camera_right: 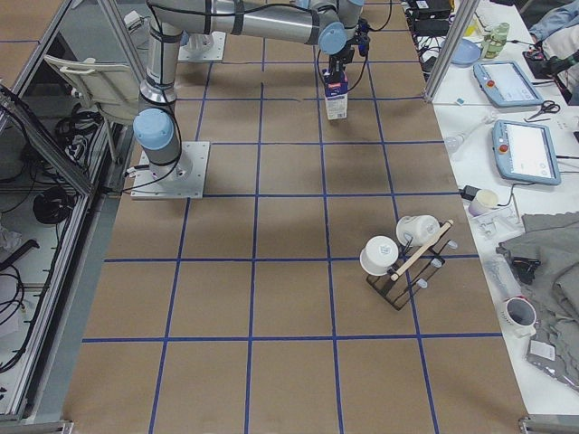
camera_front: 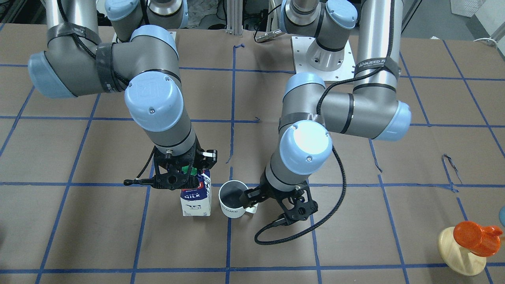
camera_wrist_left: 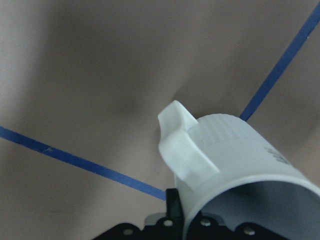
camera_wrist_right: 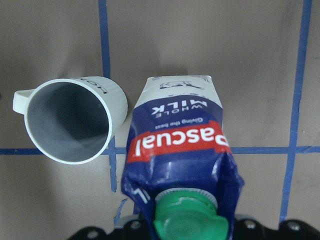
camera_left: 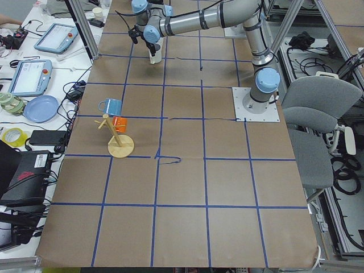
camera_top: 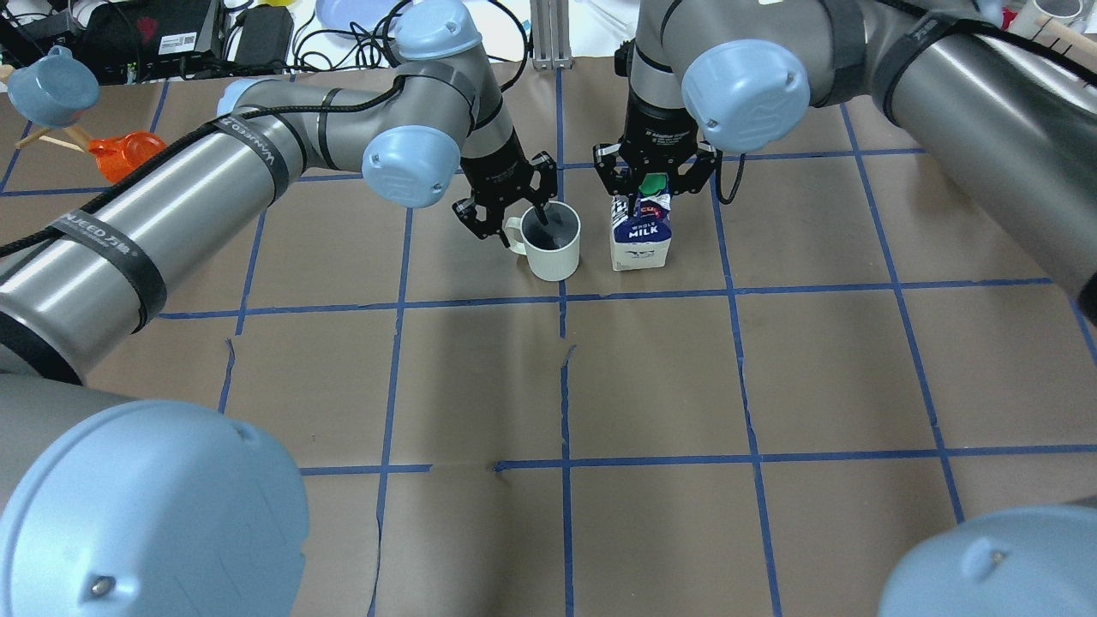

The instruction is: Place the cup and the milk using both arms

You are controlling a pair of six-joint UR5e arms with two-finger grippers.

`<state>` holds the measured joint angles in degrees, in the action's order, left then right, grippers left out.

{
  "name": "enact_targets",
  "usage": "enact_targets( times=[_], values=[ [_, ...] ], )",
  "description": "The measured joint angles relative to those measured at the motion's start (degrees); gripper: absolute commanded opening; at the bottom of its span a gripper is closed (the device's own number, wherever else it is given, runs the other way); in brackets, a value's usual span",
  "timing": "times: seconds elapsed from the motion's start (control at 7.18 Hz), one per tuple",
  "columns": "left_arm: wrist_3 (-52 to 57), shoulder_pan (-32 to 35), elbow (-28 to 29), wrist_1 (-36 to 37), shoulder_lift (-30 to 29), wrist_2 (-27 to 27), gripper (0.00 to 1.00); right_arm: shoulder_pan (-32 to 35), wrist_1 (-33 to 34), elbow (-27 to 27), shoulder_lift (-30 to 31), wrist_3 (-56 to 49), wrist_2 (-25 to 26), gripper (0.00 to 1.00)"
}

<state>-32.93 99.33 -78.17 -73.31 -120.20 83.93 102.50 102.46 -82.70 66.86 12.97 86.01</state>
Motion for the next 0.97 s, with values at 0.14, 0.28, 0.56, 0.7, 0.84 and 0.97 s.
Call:
enact_targets(
  times=[0.14,0.28,0.56,0.7,0.84,0.97],
  values=[
    [4.5,-2.3,1.2,-2.5,1.6,1.5,1.00,0.2,0.5,-0.2,-0.2,0.5,-0.2,0.70],
    [8.1,-4.1,1.7,-4.9,3.4,3.3,1.00,0.2,0.9,-0.3,-0.3,1.0,-0.2,1.00],
    [12.6,-5.9,1.8,-7.7,7.6,9.3,1.00,0.2,1.0,-0.4,-0.3,1.0,0.6,1.00],
    [13.2,-6.2,1.7,-9.0,9.8,10.2,1.00,0.0,1.0,-0.2,0.1,0.9,0.8,1.00],
    [13.6,-6.6,1.7,-9.6,11.8,8.3,1.00,-0.2,0.7,0.0,1.9,0.7,1.0,1.00],
    [14.3,-7.5,1.5,-9.7,13.4,5.5,1.00,-0.9,0.1,0.0,5.0,0.4,1.9,1.00]
  ],
)
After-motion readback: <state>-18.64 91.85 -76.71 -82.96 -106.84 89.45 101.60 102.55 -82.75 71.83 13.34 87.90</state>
